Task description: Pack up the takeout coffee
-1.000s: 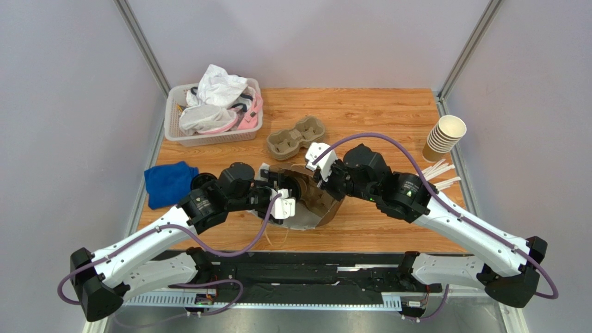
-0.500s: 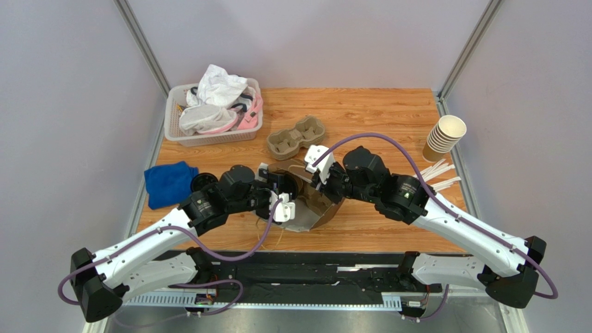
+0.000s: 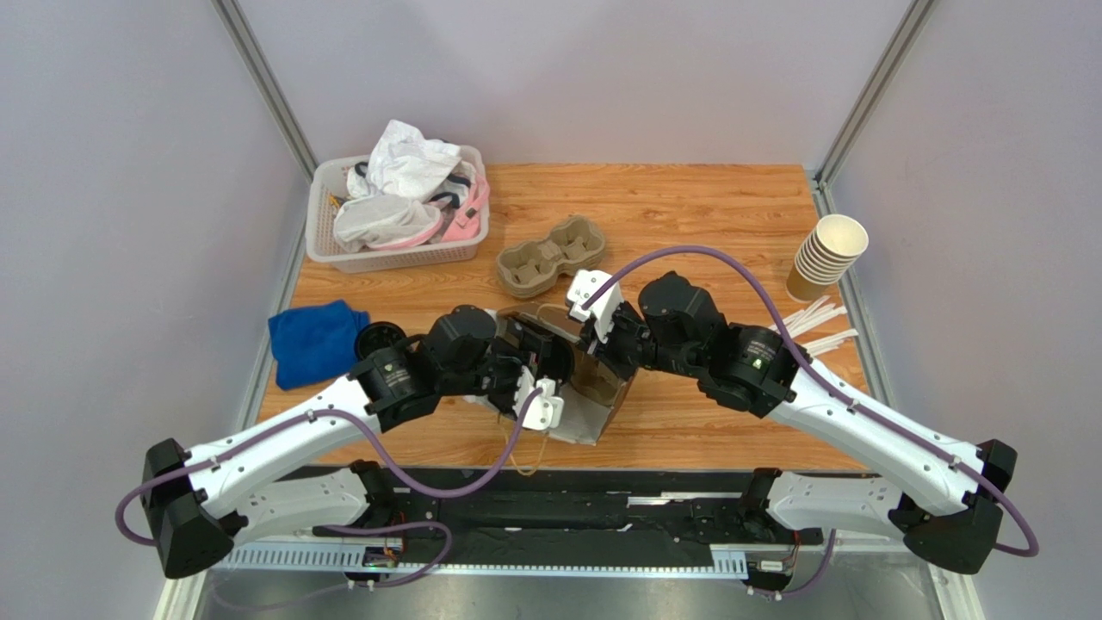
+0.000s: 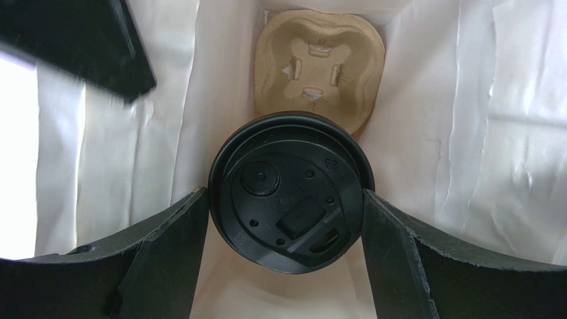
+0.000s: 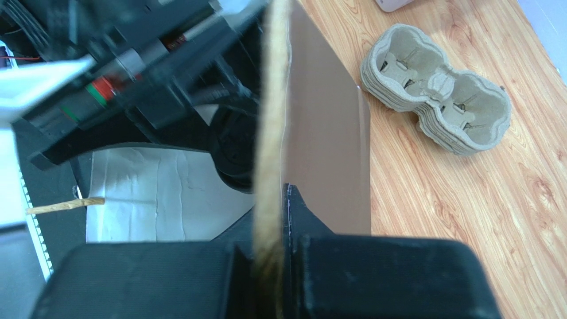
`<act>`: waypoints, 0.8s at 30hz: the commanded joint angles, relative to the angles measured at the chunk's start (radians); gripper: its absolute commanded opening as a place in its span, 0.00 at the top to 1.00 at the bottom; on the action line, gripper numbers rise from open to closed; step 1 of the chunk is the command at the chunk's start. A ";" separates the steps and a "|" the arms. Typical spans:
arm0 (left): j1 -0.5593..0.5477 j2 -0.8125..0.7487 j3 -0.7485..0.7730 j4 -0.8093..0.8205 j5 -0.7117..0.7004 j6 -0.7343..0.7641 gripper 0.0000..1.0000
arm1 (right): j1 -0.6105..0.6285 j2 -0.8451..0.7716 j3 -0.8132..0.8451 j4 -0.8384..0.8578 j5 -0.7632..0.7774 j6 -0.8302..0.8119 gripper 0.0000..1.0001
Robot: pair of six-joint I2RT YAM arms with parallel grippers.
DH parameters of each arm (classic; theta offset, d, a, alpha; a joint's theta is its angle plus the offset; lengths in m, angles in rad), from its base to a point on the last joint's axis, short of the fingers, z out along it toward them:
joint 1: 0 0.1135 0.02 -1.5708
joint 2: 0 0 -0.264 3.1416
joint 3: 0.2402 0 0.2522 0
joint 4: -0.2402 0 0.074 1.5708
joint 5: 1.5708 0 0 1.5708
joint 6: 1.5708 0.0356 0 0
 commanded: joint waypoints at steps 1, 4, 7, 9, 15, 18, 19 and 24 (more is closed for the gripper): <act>-0.011 0.057 0.078 -0.020 0.015 0.104 1.00 | -0.001 -0.009 0.042 0.025 -0.041 -0.003 1.00; -0.011 0.087 0.069 -0.023 -0.027 0.145 1.00 | -0.007 -0.007 0.044 0.022 -0.062 -0.003 1.00; -0.011 0.093 0.057 0.013 -0.052 0.161 1.00 | -0.024 0.000 0.050 0.019 -0.084 0.003 1.00; -0.011 0.084 0.042 0.036 -0.052 0.167 1.00 | -0.036 0.009 0.058 0.021 -0.096 0.007 1.00; -0.011 0.127 0.058 0.055 -0.121 0.008 1.00 | -0.051 0.020 0.075 0.021 -0.114 0.014 1.00; -0.011 0.140 0.057 0.064 -0.141 -0.035 1.00 | -0.057 0.012 0.070 0.021 -0.120 0.010 1.00; -0.009 0.143 0.055 0.066 -0.144 -0.042 1.00 | -0.059 0.012 0.069 0.021 -0.124 0.010 1.00; -0.006 0.111 0.061 0.021 -0.108 -0.080 0.95 | -0.070 0.009 0.065 0.012 -0.133 -0.001 1.00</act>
